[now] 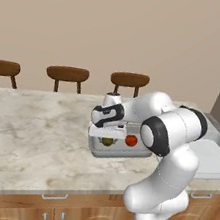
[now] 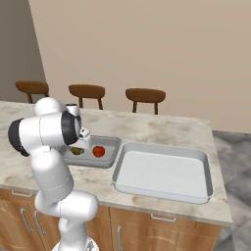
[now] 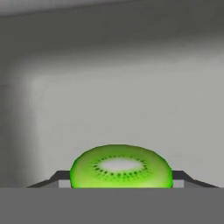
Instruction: Place the cold items (kiwi and tomato) from the fridge in one tupperware on the dining counter. Place the warm items (hot dog and kebab skewer) in the stove area in another tupperware.
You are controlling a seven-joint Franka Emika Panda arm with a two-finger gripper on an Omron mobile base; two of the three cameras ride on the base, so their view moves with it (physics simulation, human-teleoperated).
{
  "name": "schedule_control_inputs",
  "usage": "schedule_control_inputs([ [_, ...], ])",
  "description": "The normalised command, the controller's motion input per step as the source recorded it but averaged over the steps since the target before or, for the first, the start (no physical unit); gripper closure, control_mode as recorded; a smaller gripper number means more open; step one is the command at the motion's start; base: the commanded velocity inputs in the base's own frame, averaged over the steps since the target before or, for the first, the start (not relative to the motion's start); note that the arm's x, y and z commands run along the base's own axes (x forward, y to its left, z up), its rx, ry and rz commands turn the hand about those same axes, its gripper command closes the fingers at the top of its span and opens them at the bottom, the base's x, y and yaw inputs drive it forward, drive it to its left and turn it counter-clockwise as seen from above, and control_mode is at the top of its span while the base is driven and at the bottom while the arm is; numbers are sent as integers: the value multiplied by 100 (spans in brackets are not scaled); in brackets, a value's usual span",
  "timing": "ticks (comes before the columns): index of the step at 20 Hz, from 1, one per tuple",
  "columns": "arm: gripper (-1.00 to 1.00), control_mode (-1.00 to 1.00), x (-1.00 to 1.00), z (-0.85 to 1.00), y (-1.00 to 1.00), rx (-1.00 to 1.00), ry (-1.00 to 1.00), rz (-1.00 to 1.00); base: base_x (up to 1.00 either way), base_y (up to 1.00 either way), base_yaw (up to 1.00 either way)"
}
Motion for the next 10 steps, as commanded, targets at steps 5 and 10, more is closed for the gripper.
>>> schedule_control_inputs([
  [5,-100,-100,-26,-3,-3,1,-1,-1,0,0,0],
  [10,-100,-100,-64,19,-28,8,-2,-12,0,0,0],
])
